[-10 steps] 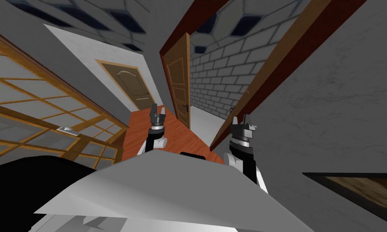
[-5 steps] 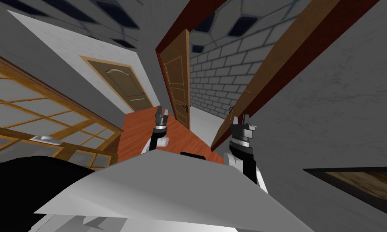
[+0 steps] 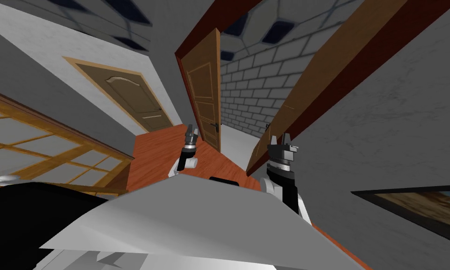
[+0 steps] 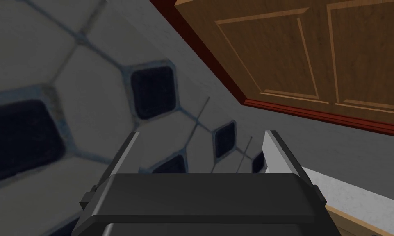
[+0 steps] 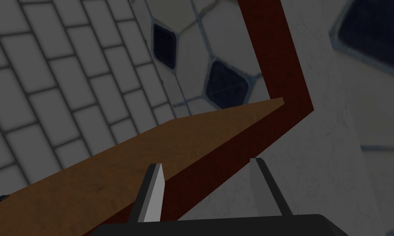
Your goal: Push the door open
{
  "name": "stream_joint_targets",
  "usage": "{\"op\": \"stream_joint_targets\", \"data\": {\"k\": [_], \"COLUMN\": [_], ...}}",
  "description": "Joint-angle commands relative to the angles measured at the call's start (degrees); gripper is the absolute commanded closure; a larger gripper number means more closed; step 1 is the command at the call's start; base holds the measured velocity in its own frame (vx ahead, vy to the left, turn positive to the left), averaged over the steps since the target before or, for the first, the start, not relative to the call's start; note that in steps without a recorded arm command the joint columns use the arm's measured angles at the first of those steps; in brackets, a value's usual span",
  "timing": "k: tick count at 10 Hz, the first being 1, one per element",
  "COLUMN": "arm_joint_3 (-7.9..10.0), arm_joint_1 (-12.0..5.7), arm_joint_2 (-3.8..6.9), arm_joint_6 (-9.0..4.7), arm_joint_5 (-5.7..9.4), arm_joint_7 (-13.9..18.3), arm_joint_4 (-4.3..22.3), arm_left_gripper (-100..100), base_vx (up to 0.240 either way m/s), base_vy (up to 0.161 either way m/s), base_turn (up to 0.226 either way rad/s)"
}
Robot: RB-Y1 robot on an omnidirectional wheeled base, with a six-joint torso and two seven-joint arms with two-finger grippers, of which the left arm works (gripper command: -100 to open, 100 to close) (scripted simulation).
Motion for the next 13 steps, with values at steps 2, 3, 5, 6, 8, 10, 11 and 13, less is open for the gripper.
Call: {"op": "stream_joint_targets", "data": {"k": [2, 3, 5, 6, 8, 10, 11, 13], "arm_joint_3": [0.29, 0.44, 0.74, 0.89, 1.20, 1.52, 1.68, 2.00], "arm_joint_1": [-2.09, -2.89, -4.50, -5.30, -6.96, -8.66, -9.52, -11.25], "arm_joint_2": [0.33, 0.46, 0.72, 0.86, 1.08, 1.27, 1.37, 1.52], "arm_joint_6": [0.36, 0.59, 1.04, 1.26, 1.73, 2.20, 2.44, 2.93], "arm_joint_5": [0.08, 0.14, 0.25, 0.31, 0.44, 0.56, 0.63, 0.75], "arm_joint_7": [-0.13, -0.12, -0.11, -0.10, -0.08, -0.07, -0.06, -0.05], "arm_joint_4": [3.77, 5.17, 7.98, 9.38, 12.27, 15.26, 16.75, 19.78], "arm_left_gripper": [-100, -100, -100, -100, -100, -100, -100, -100], "base_vx": [0.050, 0.058, 0.027, 0.046, 0.055, 0.049, 0.039, 0.045], "base_vy": [0.098, 0.097, 0.120, 0.109, 0.110, 0.133, 0.119, 0.110], "base_turn": [-0.113, -0.108, -0.133, -0.135, -0.114, -0.137, -0.111, -0.142]}}
